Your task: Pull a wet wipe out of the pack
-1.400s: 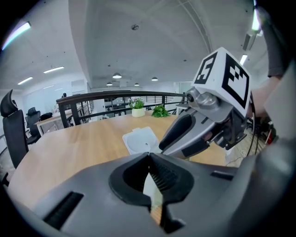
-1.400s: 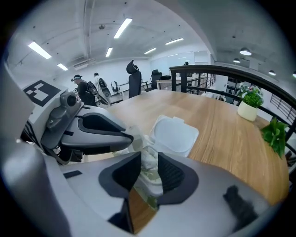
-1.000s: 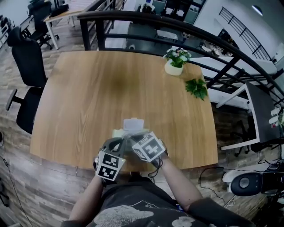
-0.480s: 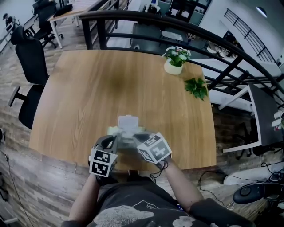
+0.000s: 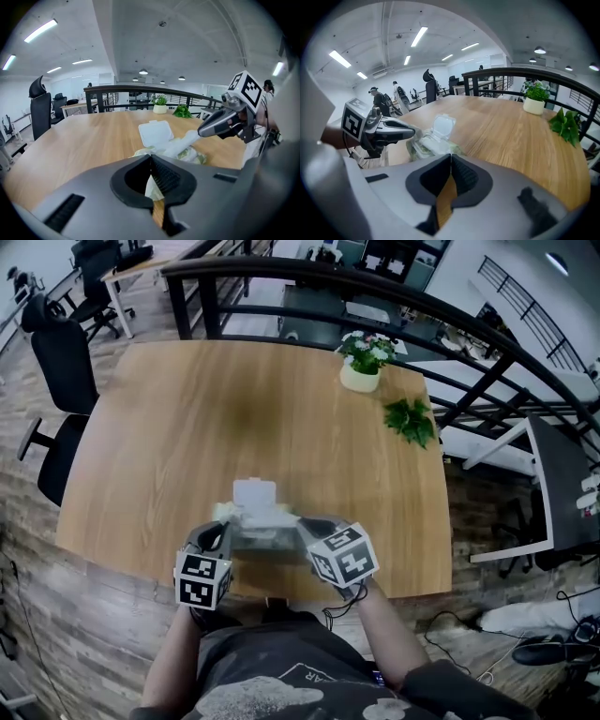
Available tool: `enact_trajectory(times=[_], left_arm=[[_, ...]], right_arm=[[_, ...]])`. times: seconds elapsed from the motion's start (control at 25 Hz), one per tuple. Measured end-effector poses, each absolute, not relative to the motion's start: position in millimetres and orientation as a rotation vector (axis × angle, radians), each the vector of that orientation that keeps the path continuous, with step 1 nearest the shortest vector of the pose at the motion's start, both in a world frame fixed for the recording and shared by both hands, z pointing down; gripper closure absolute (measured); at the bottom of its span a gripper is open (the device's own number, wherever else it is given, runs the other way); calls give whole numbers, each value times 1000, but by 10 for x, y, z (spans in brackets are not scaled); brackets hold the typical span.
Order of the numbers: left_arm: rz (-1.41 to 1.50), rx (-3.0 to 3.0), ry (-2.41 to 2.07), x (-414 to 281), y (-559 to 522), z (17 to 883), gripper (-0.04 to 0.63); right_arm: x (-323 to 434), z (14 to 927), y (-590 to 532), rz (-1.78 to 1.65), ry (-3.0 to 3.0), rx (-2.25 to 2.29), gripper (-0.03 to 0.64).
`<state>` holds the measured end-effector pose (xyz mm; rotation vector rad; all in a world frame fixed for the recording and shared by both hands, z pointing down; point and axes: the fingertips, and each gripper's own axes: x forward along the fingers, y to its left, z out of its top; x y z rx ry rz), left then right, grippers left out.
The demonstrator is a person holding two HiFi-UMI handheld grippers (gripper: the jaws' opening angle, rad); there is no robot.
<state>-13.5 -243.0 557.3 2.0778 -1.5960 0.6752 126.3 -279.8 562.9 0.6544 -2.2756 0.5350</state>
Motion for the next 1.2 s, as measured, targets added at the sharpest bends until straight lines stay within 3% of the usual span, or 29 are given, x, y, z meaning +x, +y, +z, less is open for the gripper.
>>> enact_trajectory(times=[0.72, 1.2], left_arm=[[699, 2332, -1373, -89, -2345, 5483, 578], [613, 2526, -1200, -554, -1952, 5128, 577]], right_arm=[[1210, 4965, -2811, 543, -2383, 1063, 589], [995, 4590, -2141, 464, -2234, 1415, 588]])
